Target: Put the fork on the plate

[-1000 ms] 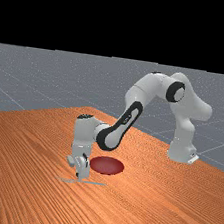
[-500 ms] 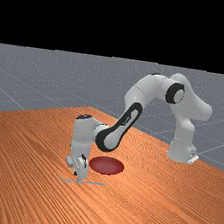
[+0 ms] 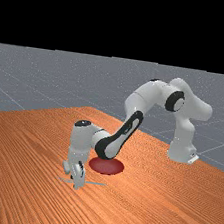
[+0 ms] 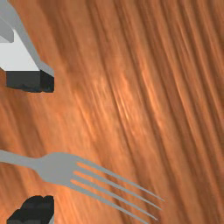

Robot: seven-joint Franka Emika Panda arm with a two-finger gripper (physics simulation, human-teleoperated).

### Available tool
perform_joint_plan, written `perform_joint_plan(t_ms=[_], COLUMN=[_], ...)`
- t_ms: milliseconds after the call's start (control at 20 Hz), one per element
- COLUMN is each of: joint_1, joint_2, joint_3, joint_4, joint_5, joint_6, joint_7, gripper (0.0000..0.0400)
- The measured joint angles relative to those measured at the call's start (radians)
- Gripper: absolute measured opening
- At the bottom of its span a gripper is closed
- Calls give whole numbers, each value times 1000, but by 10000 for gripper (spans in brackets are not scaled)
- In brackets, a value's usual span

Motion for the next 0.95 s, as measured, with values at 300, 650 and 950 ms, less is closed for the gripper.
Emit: perform_joint_plan(t_ms=[300, 650, 950], joint_1=[14, 41, 74], joint_2=[-21, -213, -467], joint_3=[-6, -40, -86], joint_4=[-30, -179, -757], joint_5=[1, 1, -19], joint_6=[24, 31, 214], joint_7=[-1, 5, -81], gripper=[107, 107, 107])
